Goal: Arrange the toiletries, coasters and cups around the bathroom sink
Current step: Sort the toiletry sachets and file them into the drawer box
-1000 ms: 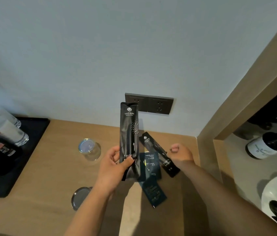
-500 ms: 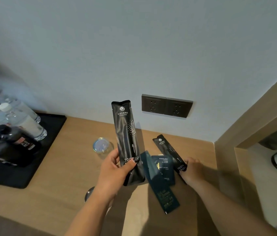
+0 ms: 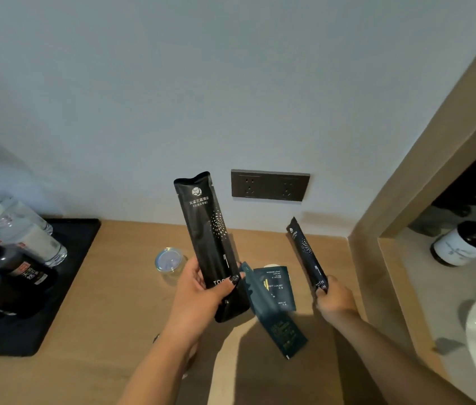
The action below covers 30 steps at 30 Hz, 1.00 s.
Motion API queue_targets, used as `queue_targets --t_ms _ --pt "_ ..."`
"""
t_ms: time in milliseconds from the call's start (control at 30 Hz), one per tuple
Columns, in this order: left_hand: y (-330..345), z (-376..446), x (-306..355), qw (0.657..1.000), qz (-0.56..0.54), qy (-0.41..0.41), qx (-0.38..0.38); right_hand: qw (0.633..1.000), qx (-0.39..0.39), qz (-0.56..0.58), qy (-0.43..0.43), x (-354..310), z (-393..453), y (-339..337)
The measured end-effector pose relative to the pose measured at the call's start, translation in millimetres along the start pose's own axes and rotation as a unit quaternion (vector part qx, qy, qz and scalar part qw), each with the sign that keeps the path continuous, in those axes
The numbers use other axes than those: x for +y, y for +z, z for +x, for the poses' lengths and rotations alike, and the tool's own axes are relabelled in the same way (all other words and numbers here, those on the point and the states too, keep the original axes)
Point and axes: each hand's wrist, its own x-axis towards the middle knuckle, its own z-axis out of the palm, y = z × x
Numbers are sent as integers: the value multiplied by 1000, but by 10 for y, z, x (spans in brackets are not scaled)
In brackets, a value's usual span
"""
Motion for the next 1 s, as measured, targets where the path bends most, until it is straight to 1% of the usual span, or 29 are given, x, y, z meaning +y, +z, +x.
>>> queue_targets --t_ms 67,167,267,433,533,633,800,900,1000 --pt "17 -11 34 1000 -3 13 -19 995 6 92 -22 -81 -217 -159" --pt "51 -28 78 998 -14 25 -57 969 4 238 -66 -277 -632 -404" --pt "69 -62 113 995 -18 31 -94 947 12 305 -102 -449 -1046 -587" --pt "149 -226 228 988 -39 40 -147 897 34 421 -127 -631 -1686 -769" --pt "214 -379 306 983 -54 17 -173 880 53 451 -138 -671 -2019 -823" --pt "249 -524 371 978 -49 14 -204 870 70 467 -145 -660 -2246 -845" --pt "277 -719 450 974 -45 40 -218 865 96 465 -162 -576 -2516 -894" --pt "339 -896 496 967 -43 61 -243 867 111 454 -174 -482 -2690 -965" --pt "453 -1163 539 959 -30 96 -265 856 129 465 -184 -336 -2892 -1062"
